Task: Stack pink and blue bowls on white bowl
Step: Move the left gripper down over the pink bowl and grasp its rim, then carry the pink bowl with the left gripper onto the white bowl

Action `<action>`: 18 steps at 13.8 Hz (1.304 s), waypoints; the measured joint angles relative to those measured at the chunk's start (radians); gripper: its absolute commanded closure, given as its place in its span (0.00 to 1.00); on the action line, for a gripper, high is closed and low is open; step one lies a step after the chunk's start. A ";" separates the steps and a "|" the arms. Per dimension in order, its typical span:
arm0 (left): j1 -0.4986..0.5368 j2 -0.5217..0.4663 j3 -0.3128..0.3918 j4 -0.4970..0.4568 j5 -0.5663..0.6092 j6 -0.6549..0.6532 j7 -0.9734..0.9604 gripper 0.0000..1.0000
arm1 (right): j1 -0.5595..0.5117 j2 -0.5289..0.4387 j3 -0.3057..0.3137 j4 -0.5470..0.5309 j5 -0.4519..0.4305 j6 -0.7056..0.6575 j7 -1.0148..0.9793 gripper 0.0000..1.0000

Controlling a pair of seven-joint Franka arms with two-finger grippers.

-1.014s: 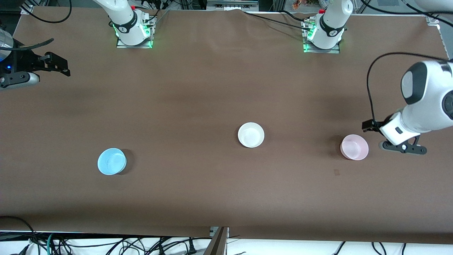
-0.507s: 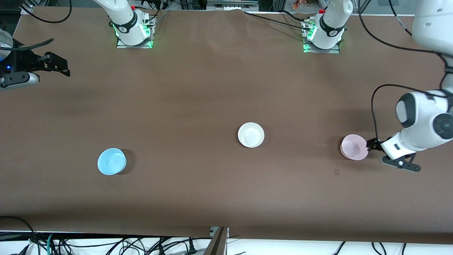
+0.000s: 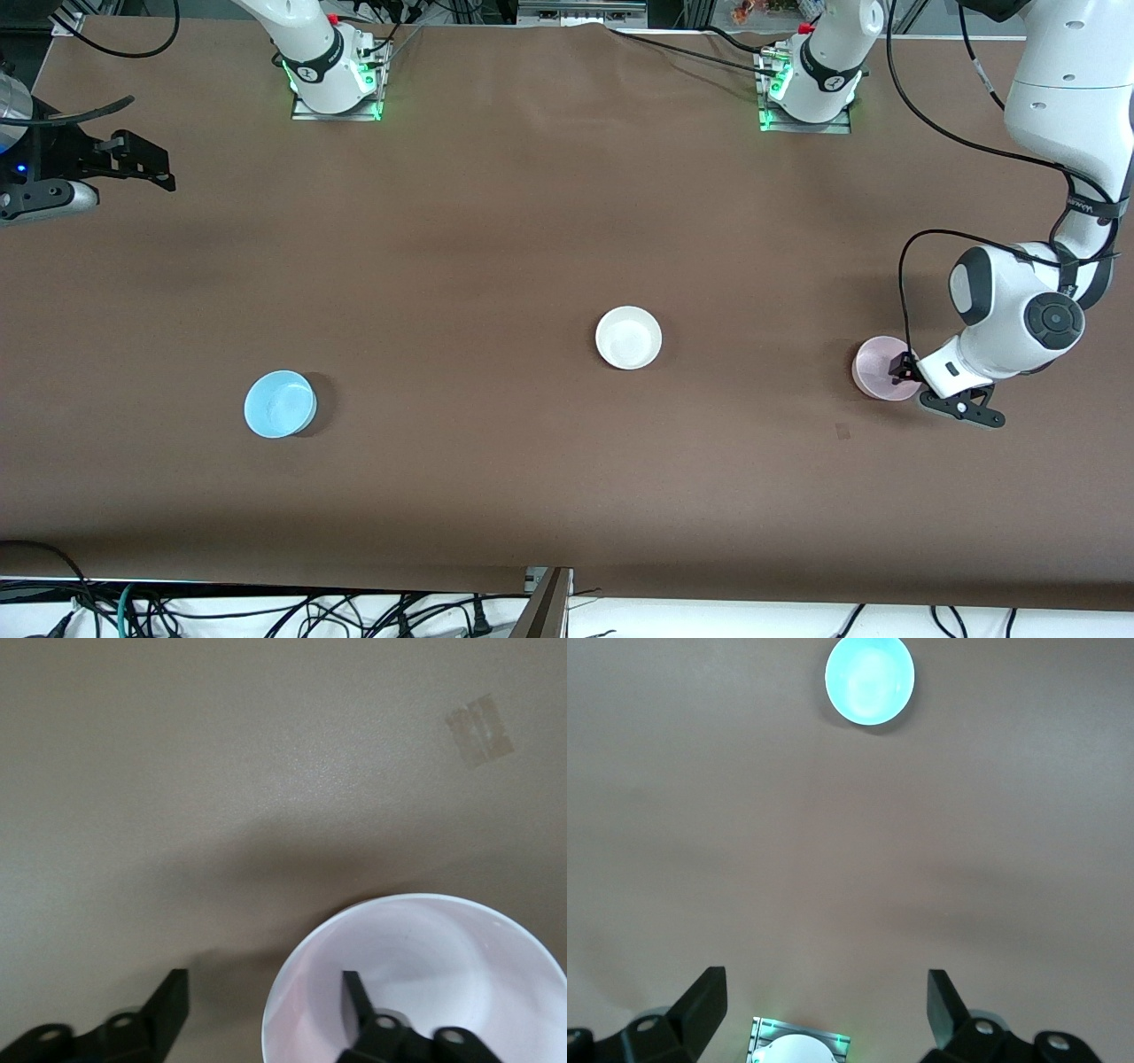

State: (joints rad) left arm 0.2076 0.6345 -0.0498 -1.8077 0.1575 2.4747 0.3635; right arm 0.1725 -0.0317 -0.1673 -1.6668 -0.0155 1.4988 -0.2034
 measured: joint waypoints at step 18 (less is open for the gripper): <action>-0.007 -0.124 -0.200 0.141 -0.001 -0.420 -0.092 1.00 | -0.015 0.029 -0.056 0.001 0.065 0.008 0.000 0.00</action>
State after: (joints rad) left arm 0.2007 0.5103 -0.2495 -1.6668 0.1569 2.0547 0.2719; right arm 0.1570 -0.0031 -0.2238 -1.6660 0.0496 1.5073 -0.2032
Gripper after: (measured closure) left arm 0.960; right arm 0.000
